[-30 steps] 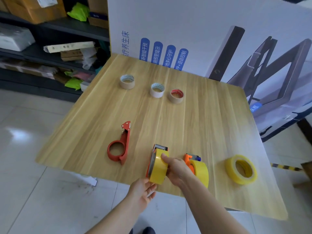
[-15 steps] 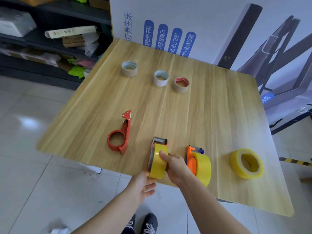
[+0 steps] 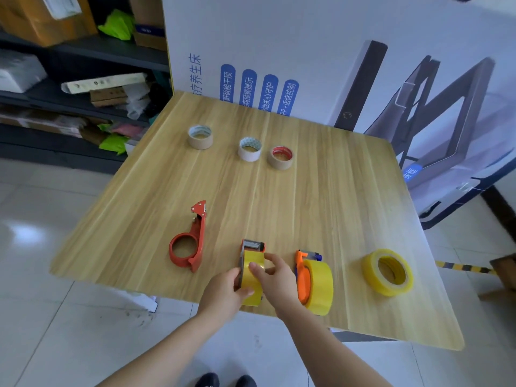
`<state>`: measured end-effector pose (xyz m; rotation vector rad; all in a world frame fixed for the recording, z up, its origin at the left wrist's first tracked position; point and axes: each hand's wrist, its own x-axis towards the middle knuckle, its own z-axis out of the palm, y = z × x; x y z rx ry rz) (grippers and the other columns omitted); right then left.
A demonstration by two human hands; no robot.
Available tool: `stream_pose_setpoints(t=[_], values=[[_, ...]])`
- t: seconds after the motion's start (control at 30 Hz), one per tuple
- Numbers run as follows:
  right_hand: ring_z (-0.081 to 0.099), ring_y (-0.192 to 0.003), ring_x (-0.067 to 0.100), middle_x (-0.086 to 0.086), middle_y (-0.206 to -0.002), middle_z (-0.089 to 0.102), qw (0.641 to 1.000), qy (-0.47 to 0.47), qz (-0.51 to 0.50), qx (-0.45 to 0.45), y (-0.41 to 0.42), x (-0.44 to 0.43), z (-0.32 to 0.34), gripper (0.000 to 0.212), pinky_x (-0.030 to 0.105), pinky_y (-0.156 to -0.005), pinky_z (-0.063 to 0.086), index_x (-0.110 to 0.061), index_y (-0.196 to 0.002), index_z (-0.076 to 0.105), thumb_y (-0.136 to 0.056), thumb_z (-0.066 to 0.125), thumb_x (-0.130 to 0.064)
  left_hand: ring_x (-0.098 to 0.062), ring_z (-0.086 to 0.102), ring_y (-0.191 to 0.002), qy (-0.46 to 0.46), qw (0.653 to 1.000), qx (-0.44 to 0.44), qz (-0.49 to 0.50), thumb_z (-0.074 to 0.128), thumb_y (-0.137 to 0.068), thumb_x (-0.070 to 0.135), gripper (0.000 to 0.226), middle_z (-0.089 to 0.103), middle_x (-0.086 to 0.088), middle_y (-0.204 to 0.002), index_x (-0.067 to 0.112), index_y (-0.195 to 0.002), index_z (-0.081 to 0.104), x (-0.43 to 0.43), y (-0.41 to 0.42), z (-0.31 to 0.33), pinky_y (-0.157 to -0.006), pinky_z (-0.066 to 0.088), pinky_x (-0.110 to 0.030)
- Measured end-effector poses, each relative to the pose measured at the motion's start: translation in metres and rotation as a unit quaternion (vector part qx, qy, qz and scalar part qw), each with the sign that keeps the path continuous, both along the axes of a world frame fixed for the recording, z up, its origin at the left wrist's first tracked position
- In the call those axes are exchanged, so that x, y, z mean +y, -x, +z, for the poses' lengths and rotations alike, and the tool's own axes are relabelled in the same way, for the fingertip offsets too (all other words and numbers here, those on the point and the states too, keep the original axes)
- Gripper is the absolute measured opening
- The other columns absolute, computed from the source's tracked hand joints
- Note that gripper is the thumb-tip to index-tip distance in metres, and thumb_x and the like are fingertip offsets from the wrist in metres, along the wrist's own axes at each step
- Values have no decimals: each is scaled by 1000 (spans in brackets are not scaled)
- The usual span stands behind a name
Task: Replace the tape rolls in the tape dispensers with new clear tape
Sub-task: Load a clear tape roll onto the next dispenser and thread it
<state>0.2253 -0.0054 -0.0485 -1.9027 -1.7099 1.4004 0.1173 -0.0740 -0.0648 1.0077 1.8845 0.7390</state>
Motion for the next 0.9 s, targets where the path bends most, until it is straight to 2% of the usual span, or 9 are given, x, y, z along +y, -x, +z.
stream_pose_setpoints(t=[0.1, 0.2, 0.27, 0.37, 0.43, 0.53, 0.67, 0.77, 0.9], values=[[61, -97, 17, 3, -110, 66, 997, -22, 51, -45, -1, -3, 9, 52, 32, -86, 51, -23, -135, 51, -90, 61, -47, -13, 65, -78, 24, 999, 35, -24, 71, -78, 31, 15, 69, 9, -83, 25, -87, 61, 3, 4, 1, -68, 51, -31], [59, -115, 22, 6, -125, 64, 986, -56, 113, -110, -4, -1, 18, 52, 32, -92, 47, -20, -137, 47, -93, 54, -48, -14, 65, -88, 73, 993, 46, -82, 75, -70, 37, 31, 69, 7, -95, 29, -95, 59, 10, 13, 7, -77, 54, -34], [55, -120, 24, 7, -128, 62, 974, -101, 139, -144, -9, 7, 27, 48, 34, -95, 45, -19, -137, 48, -95, 52, -42, -16, 63, -103, 81, 986, 70, -130, 73, -66, 40, 55, 67, 8, -113, 33, -117, 52, 20, 16, 16, -88, 51, -35], [53, -121, 24, 5, -127, 60, 956, -159, 158, -190, -23, 19, 40, 40, 33, -91, 45, -20, -135, 51, -97, 49, -34, -22, 43, -131, 66, 960, 199, -188, 64, -79, 42, 73, 46, 1, -142, 25, -143, 33, 40, 16, 30, -105, 39, -37], [53, -119, 24, 4, -126, 59, 948, -180, 149, -214, -36, 28, 47, 36, 33, -88, 46, -21, -132, 54, -98, 48, -33, -24, 35, -136, 52, 932, 274, -230, 58, -86, 41, 62, 40, -2, -145, 20, -141, 37, 52, 10, 43, -108, 35, -37], [53, -118, 26, 3, -125, 59, 934, -202, 141, -259, -63, 42, 56, 36, 33, -84, 47, -21, -131, 55, -97, 49, -33, -26, 41, -129, 14, 882, 364, -298, 54, -87, 34, 42, 50, -7, -131, 14, -123, 51, 72, -6, 63, -101, 40, -37], [53, -117, 27, 6, -125, 58, 902, -198, 160, -348, -107, 57, 63, 35, 35, -87, 47, -19, -127, 56, -98, 48, -35, -25, 40, -128, -23, 831, 430, -353, 52, -92, 34, 39, 50, -6, -130, 14, -126, 52, 99, -38, 73, -103, 38, -38], [49, -121, 29, 8, -127, 56, 880, -176, 174, -404, -142, 66, 63, 36, 35, -90, 44, -17, -127, 55, -97, 47, -36, -25, 42, -125, -31, 815, 450, -365, 48, -90, 21, 33, 52, -6, -128, 13, -122, 55, 118, -68, 71, -99, 38, -38], [47, -125, 29, 11, -128, 56, 876, -154, 168, -426, -188, 86, 54, 35, 35, -95, 42, -16, -123, 57, -95, 50, -35, -24, 45, -123, -42, 797, 460, -389, 48, -88, 15, 31, 55, -5, -124, 13, -116, 60, 147, -112, 68, -96, 42, -37]])
